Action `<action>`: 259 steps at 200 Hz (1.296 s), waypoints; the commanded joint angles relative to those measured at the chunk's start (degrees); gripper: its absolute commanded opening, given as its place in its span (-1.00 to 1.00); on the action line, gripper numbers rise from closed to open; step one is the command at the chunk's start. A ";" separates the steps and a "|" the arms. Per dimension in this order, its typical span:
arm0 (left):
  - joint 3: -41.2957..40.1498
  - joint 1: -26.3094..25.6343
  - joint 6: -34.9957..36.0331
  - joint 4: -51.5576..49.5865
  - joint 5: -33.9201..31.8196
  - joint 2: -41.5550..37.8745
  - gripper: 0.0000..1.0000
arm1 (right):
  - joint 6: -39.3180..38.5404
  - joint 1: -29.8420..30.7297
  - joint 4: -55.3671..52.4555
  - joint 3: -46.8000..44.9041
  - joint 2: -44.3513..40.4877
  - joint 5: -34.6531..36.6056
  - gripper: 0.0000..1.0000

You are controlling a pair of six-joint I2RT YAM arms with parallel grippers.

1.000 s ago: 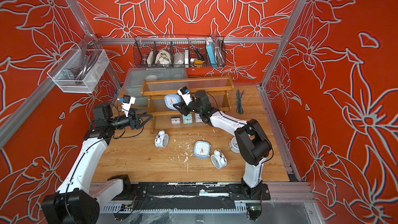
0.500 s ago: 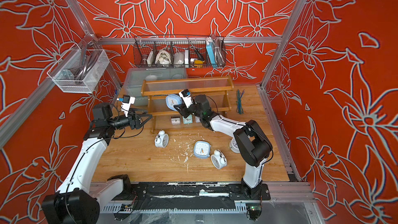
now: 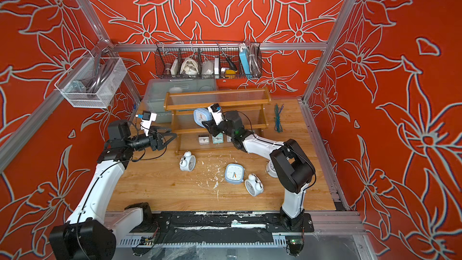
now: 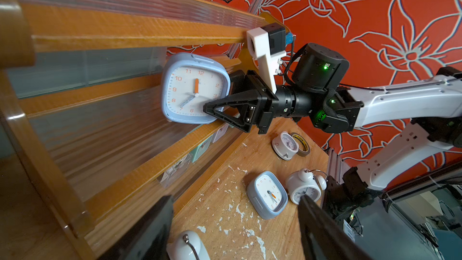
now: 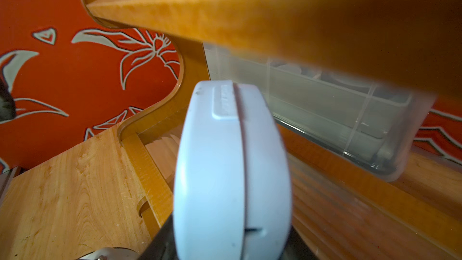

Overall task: Place the alarm clocks on the shelf by style
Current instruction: Place the alarm on the shelf.

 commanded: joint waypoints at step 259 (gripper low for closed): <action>-0.55 0.63 -1.29 1.04 2.48 -0.28 0.57 | -4.40 -0.40 -7.53 -3.18 -4.27 7.93 0.23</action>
